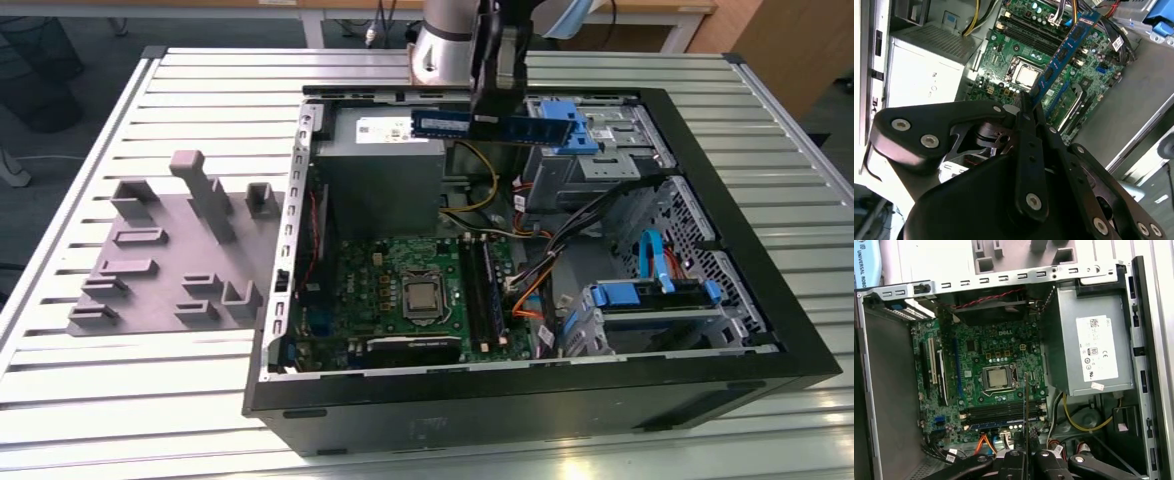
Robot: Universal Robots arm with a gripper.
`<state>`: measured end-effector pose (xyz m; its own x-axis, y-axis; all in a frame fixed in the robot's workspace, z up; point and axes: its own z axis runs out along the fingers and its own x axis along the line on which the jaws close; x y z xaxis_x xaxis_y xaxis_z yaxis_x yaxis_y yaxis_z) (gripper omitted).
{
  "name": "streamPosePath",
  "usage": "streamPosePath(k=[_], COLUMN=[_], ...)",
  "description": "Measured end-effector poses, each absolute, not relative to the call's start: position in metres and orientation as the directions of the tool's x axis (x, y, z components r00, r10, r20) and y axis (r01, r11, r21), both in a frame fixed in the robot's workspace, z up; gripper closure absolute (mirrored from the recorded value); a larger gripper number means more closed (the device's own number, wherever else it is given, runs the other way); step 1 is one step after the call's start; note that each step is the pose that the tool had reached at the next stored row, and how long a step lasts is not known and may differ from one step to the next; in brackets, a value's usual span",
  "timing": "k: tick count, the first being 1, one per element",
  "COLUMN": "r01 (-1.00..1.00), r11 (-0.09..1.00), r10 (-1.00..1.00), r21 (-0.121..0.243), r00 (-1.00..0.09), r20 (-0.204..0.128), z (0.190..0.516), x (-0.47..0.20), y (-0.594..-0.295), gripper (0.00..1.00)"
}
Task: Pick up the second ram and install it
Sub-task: 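Insert the second ram into the second slot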
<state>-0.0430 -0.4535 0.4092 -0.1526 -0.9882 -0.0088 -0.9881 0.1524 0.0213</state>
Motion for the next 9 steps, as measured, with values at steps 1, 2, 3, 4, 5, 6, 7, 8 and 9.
streamPosePath(k=[1, 2, 3, 4, 5, 6, 7, 8, 9], r01=[-0.986, -0.984, -0.982, -0.979, -0.977, -0.974, -0.971, -0.968, -0.965], r11=[0.164, 0.176, 0.190, 0.202, 0.214, 0.225, 0.237, 0.249, 0.261], r10=[-0.986, -0.984, -0.982, -0.979, -0.977, -0.974, -0.971, -0.968, -0.965], r21=[0.021, 0.021, 0.021, 0.021, 0.021, 0.021, 0.021, 0.021, 0.021], r00=[-0.165, -0.177, -0.190, -0.202, -0.214, -0.226, -0.237, -0.249, -0.261], r20=[-0.009, -0.009, -0.009, -0.009, -0.009, -0.009, -0.009, -0.009, -0.009], z=[0.4092, 0.4092, 0.4091, 0.4090, 0.4090, 0.4089, 0.4089, 0.4088, 0.4088], x=[-0.0430, -0.0430, -0.0430, -0.0430, -0.0431, -0.0431, -0.0430, -0.0430, -0.0430], y=[-0.4535, -0.4535, -0.4535, -0.4535, -0.4535, -0.4535, -0.4535, -0.4535, -0.4535], gripper=[0.86, 0.86, 0.86, 0.86, 0.86, 0.86, 0.86, 0.86, 0.86])
